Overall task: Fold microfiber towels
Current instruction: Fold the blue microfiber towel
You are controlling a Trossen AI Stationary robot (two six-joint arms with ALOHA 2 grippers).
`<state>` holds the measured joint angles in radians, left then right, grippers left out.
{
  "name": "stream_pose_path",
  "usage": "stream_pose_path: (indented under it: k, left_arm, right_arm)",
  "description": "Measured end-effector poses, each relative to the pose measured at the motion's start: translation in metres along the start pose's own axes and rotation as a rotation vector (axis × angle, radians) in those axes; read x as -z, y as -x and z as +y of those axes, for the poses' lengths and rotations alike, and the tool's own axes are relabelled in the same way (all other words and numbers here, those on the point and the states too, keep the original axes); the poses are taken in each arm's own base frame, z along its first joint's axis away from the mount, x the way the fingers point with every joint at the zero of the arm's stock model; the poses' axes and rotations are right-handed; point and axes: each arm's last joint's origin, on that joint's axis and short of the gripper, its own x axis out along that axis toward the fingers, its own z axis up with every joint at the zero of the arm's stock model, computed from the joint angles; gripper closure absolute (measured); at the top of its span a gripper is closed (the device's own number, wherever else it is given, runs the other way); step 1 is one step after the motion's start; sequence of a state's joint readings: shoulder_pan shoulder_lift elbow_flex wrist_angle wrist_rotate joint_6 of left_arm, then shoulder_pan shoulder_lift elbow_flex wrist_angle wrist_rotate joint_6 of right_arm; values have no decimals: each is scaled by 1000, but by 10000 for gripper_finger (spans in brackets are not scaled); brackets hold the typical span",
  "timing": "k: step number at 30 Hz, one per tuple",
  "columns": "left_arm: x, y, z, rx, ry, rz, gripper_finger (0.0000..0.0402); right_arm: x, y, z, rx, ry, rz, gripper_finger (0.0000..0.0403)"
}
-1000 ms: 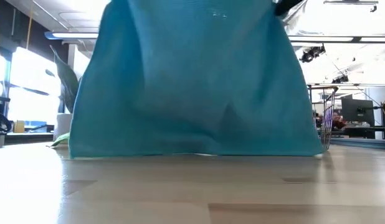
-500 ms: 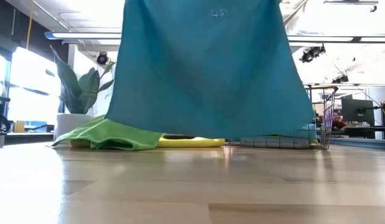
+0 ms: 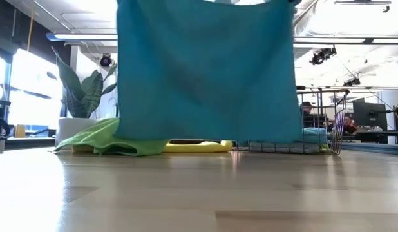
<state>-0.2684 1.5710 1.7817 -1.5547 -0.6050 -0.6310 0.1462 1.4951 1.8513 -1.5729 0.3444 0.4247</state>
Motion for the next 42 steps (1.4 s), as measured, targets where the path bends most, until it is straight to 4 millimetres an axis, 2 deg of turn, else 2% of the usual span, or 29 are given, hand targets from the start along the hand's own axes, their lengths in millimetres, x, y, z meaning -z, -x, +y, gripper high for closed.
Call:
stream_pose_path:
  k: [3, 6, 10, 16, 19, 22, 25, 30, 36, 42]
  left_arm:
    - [7, -10, -28, 173, 25, 83, 401]
    - [16, -22, -64, 294, -13, 76, 401]
    - [30, -42, -112, 371, -58, 50, 401]
    - [59, -71, -171, 420, -159, 139, 401]
    - [71, -84, -195, 471, -191, 208, 401]
    - [77, -95, -213, 559, -213, 267, 401]
    - [78, -102, -224, 626, -211, 292, 401]
    - [74, -103, -224, 660, -189, 285, 401]
    - [73, -102, -226, 755, -178, 356, 401]
    - [70, -107, -220, 696, -192, 341, 401]
  right_arm:
    - [4, -10, 25, -148, -7, 89, 403]
    - [15, -27, 55, -309, 62, 172, 403]
    - [44, -63, 91, -336, 106, 271, 403]
    - [100, -118, 124, -361, 75, 429, 403]
    - [119, -132, 137, -449, 68, 465, 403]
    - [130, -136, 148, -527, 73, 467, 403]
    - [134, -136, 155, -569, 89, 441, 403]
    - [132, -136, 157, -589, 91, 409, 403]
    - [132, -135, 158, -639, 134, 420, 403]
    - [123, -143, 148, -548, 203, 317, 403]
